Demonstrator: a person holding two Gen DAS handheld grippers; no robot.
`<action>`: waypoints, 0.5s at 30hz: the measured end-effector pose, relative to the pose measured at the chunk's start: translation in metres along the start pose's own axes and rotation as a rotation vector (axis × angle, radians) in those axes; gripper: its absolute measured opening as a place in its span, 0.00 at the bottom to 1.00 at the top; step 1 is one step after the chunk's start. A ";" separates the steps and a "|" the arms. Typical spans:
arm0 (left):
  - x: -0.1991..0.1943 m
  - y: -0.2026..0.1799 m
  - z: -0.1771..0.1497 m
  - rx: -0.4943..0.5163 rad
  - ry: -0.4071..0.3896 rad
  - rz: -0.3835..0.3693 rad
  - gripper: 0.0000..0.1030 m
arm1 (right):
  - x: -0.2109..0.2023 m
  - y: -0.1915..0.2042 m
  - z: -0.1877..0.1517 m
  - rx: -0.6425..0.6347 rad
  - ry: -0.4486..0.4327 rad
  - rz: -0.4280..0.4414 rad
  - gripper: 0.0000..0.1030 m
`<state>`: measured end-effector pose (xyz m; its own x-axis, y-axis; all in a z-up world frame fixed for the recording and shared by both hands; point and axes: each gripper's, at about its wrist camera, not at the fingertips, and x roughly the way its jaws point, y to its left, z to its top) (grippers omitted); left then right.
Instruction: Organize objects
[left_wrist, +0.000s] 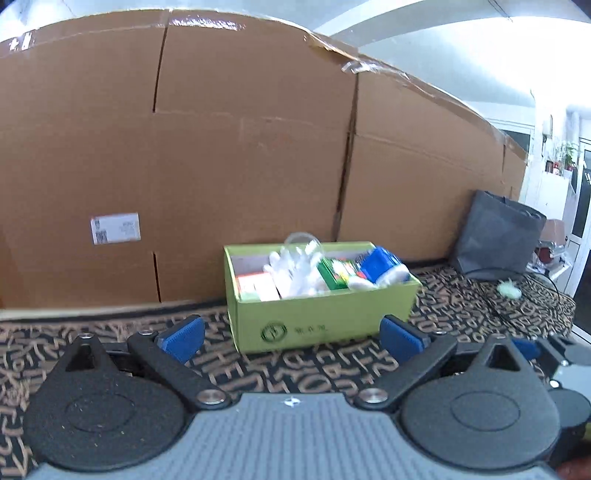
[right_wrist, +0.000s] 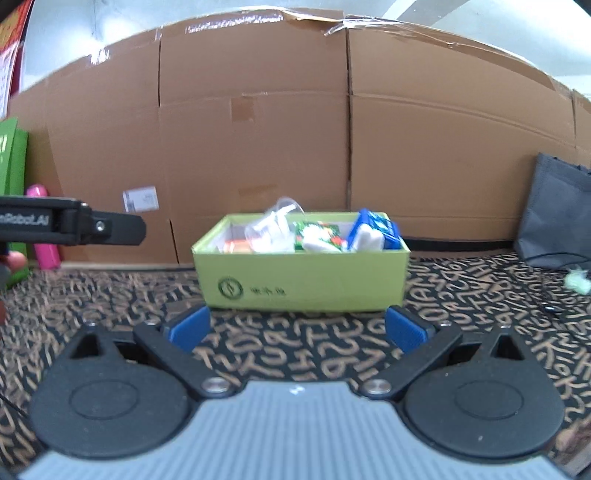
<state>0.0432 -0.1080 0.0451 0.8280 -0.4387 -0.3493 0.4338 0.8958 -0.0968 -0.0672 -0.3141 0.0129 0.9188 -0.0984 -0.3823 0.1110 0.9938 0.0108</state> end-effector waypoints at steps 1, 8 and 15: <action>0.001 -0.002 -0.004 -0.005 0.009 0.003 1.00 | -0.003 0.000 -0.002 -0.010 0.008 -0.016 1.00; 0.011 -0.009 -0.021 -0.002 0.064 0.063 1.00 | -0.003 -0.015 -0.012 0.020 0.035 -0.061 1.00; 0.026 -0.007 -0.027 -0.008 0.103 0.106 1.00 | 0.017 -0.022 -0.017 0.037 0.069 -0.065 1.00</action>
<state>0.0514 -0.1237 0.0113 0.8277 -0.3327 -0.4520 0.3429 0.9373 -0.0619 -0.0607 -0.3370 -0.0095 0.8810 -0.1571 -0.4463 0.1844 0.9827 0.0180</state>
